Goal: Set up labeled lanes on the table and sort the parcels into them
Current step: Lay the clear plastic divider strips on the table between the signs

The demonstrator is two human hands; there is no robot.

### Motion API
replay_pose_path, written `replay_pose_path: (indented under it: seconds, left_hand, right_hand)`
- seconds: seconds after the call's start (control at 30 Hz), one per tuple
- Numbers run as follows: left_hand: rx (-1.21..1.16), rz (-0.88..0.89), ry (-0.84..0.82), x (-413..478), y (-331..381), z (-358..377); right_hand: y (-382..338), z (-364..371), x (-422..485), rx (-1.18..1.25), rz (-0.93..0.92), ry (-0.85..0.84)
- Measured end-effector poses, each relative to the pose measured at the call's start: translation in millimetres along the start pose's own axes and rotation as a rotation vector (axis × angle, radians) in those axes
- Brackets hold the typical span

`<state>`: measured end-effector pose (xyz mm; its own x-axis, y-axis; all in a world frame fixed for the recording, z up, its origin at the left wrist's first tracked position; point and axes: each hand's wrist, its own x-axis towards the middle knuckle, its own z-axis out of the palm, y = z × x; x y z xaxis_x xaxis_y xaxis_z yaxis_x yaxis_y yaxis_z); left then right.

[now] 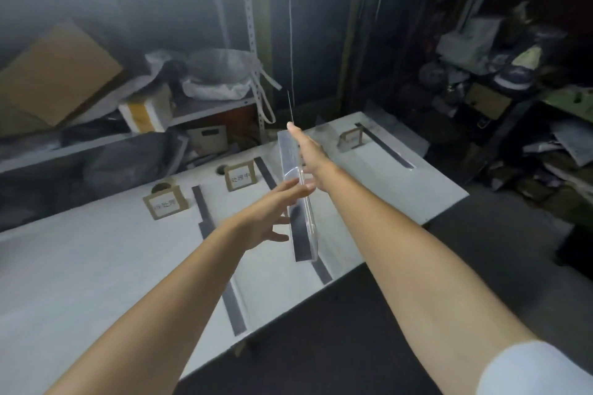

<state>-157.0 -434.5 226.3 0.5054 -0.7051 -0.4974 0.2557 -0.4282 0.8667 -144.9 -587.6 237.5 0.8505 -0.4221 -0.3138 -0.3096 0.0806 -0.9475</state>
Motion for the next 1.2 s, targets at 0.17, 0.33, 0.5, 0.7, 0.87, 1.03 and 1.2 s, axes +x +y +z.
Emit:
replay_pose_path:
  seconds: [0.17, 0.33, 0.5, 0.7, 0.87, 1.03, 1.2]
  left_hand:
    - [0.045, -0.001, -0.035, 52.9, 33.8, 73.6]
    - [0.071, 0.003, -0.101, 112.4, 58.3, 116.1]
    - [0.07, -0.003, -0.134, 184.9, 80.1, 140.1]
    - [0.031, -0.052, -0.148, 277.9, 107.6, 154.3]
    - [-0.005, -0.055, -0.148, 339.3, 128.6, 173.1]
    - [-0.092, -0.072, -0.104, 395.0, 141.3, 201.8]
    - [-0.2, -0.084, 0.02, 440.0, 150.5, 237.9]
  right_hand:
    - [7.6, -87.8, 13.9, -0.003, 0.082, 0.053]
    - [14.5, -162.0, 44.9, 0.014, 0.083, 0.118]
    - [15.5, -219.8, 92.0, -0.007, 0.129, 0.184]
    - [12.9, -273.0, 162.9, -0.018, 0.191, 0.194]
    - [14.5, -320.3, 216.0, -0.04, 0.224, 0.158]
    - [18.6, -367.6, 268.2, -0.117, 0.275, 0.063]
    - [26.1, -408.0, 323.6, -0.191, 0.242, -0.083]
